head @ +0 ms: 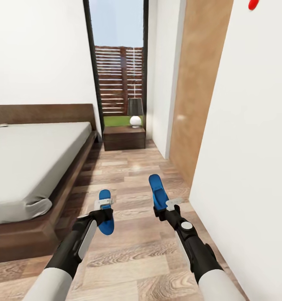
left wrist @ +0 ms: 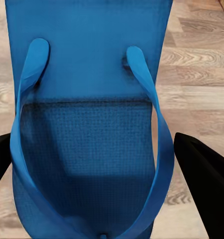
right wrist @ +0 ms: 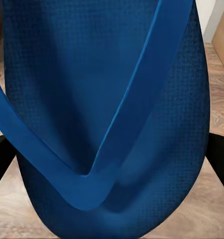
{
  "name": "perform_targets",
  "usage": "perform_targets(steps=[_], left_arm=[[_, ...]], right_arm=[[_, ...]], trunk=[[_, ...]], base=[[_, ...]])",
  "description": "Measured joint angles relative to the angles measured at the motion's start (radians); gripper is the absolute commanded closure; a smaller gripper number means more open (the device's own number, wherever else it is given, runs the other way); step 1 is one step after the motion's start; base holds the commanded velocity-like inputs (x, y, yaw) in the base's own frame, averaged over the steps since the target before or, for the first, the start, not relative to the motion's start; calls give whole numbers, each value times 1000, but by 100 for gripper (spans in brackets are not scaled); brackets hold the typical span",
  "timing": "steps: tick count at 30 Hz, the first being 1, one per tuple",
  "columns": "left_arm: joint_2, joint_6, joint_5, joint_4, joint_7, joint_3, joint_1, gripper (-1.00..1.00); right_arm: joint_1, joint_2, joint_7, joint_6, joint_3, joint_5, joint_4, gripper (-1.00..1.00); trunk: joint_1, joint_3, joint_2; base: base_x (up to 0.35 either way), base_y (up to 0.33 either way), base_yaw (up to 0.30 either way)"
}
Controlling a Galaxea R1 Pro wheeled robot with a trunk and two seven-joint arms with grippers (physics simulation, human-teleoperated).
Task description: In the bedroom, move the book from the bed onto either nightstand, and place the two sandals side by side next to the bed.
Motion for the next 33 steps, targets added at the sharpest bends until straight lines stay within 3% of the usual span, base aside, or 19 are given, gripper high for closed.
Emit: perform_targets(steps=[23, 33], left_arm=[[0, 0, 0, 1, 0, 0, 0, 100], [2, 0, 0, 9, 0, 2, 0, 100]], right_arm=[[0, 0, -3, 0, 15, -1, 2, 100], [0, 0, -4, 0, 46, 0, 23, 100]], trunk=[[0, 0, 0], [0, 0, 0]], base=[[330, 0, 0], [330, 0, 0]])
